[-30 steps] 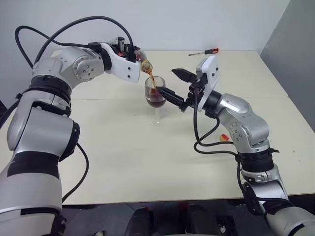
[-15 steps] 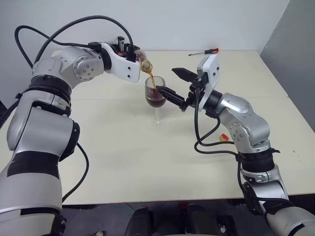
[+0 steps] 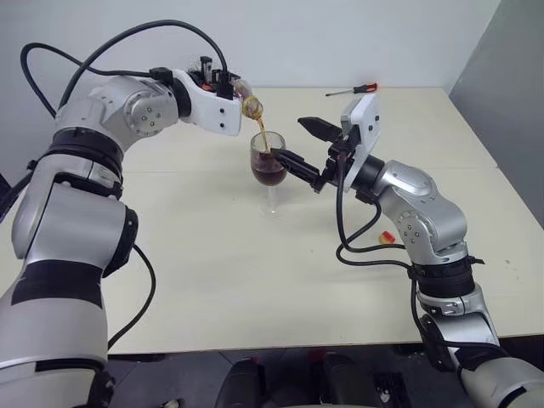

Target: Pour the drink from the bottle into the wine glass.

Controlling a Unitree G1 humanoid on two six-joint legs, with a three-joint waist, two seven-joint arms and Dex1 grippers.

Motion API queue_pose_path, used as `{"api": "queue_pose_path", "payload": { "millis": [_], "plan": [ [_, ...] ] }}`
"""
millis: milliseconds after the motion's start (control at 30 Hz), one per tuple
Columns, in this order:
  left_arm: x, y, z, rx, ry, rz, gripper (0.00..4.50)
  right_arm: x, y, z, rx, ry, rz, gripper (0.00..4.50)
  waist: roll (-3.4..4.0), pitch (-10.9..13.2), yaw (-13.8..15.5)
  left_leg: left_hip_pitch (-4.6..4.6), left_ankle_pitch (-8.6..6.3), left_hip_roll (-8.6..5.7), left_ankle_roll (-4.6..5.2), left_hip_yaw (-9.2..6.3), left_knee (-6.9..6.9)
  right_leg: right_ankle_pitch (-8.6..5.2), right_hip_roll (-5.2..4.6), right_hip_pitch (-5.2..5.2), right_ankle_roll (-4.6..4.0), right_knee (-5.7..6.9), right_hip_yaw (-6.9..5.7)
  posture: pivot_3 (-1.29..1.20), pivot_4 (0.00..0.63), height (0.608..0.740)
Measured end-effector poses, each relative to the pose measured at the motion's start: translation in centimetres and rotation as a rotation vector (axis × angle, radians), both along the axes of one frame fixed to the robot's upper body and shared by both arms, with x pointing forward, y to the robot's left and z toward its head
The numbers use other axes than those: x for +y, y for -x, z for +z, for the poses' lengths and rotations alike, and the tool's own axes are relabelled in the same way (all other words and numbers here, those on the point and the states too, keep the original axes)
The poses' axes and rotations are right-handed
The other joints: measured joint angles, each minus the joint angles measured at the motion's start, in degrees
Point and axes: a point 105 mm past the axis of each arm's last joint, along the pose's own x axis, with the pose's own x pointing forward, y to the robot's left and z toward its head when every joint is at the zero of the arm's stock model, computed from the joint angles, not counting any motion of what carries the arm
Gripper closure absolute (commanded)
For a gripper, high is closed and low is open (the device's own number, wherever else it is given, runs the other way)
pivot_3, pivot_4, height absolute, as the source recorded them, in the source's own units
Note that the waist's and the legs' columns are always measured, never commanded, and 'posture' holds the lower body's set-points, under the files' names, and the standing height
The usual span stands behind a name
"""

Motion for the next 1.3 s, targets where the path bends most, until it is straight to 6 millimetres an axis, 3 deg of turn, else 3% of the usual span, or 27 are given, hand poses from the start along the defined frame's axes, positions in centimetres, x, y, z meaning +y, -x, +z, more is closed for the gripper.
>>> {"api": "queue_pose_path", "payload": {
  "millis": [300,433,700,833,1000,1133,1300],
  "plan": [
    [0.0,-0.1,-1.0,0.068,0.091,-0.001,3.52,-0.2,-0.2,-0.2,0.005,0.006,-0.009,0.0,0.0,0.0,-0.1,0.0,0.0,0.01,0.0,0.02,0.01,0.0,-0.01,-0.04,0.0,0.06,0.0,0.0,0.15,0.74],
    [0.0,-0.2,-1.9,0.14,0.209,-0.002,3.52,-0.2,-0.3,-0.3,0.009,0.008,-0.012,0.0,0.0,0.0,-0.1,-0.03,0.0,0.01,0.0,0.02,0.02,0.0,-0.01,-0.1,0.0,0.1,0.0,0.0,0.15,0.74],
    [-0.4,-0.7,0.2,0.244,0.585,-0.022,3.52,-0.3,-0.3,-0.3,0.01,0.01,-0.014,0.0,0.0,0.0,-0.2,-0.07,0.0,0.0,-0.01,0.08,0.04,0.0,-0.01,-0.22,0.0,0.25,0.01,0.0,0.15,0.74],
    [0.8,-1.1,0.1,0.314,0.788,0.006,3.52,-0.4,-0.3,-0.3,0.01,0.013,-0.015,0.0,0.0,0.0,-0.3,-0.06,0.01,0.02,-0.01,0.06,0.04,0.0,-0.01,-0.24,0.0,0.37,0.06,0.0,0.15,0.74],
    [3.9,-1.0,-0.8,0.34,1.023,0.067,3.52,-0.7,0.0,-0.8,0.022,0.032,-0.003,0.0,0.0,0.0,-0.6,-0.04,0.01,0.06,-0.02,0.01,0.07,0.0,-0.01,-0.26,0.0,0.45,0.11,0.0,0.15,0.74],
    [8.4,0.2,-4.3,0.32,1.193,0.209,3.52,-1.3,0.9,-1.8,0.055,0.038,0.012,0.0,0.02,0.0,-1.2,-0.03,0.02,0.12,-0.04,-0.04,0.06,0.0,-0.01,-0.28,0.0,0.52,0.1,0.0,0.15,0.74],
    [9.7,2.5,-8.7,0.343,1.268,0.315,3.52,-1.7,2.6,-2.7,0.051,0.063,0.055,0.0,-0.03,-0.1,-0.9,-0.06,0.02,0.1,-0.05,-0.08,0.11,0.0,-0.01,-0.23,0.0,0.5,0.11,0.0,0.15,0.74]
  ]
}}
